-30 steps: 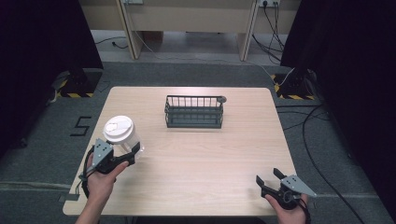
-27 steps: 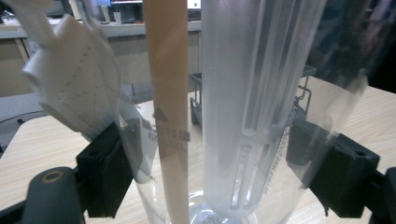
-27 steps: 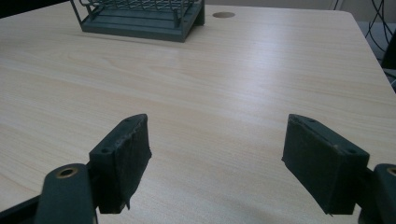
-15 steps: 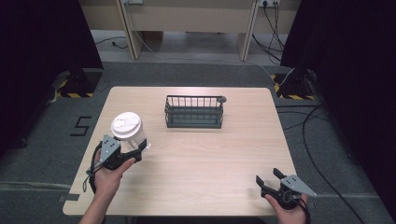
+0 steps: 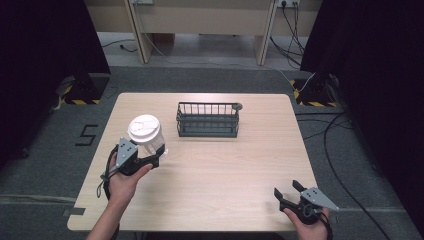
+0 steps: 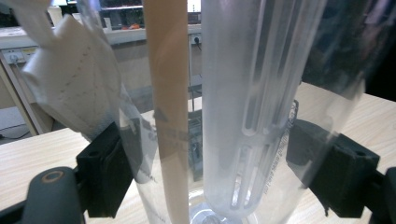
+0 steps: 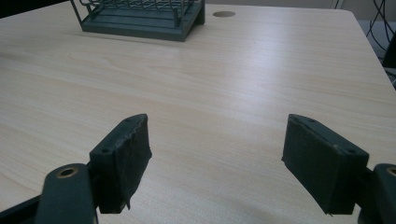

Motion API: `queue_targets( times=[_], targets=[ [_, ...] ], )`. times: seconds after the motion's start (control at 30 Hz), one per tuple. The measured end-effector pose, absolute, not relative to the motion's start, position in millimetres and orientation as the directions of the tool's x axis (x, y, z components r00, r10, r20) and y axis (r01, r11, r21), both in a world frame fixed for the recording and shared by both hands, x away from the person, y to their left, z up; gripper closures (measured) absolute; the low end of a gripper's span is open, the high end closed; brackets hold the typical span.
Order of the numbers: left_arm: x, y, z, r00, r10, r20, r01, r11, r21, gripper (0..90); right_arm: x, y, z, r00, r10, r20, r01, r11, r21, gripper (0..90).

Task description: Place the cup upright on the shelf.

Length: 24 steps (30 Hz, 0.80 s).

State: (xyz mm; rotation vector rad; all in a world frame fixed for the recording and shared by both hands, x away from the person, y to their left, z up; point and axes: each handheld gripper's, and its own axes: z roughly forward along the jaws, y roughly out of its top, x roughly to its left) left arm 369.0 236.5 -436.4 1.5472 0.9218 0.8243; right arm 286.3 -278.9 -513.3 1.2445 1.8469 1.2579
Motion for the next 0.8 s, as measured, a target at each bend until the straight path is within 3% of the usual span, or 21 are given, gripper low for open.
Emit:
queue_targets(
  times=[0.8],
  targets=[
    [388, 216, -428, 0.479, 0.877, 0.034, 0.117, -0.102, 0.988, 17.6, 286, -279, -513, -0.4, 0.916, 0.04, 0.373, 0.123, 0.92, 23.7]
  ],
)
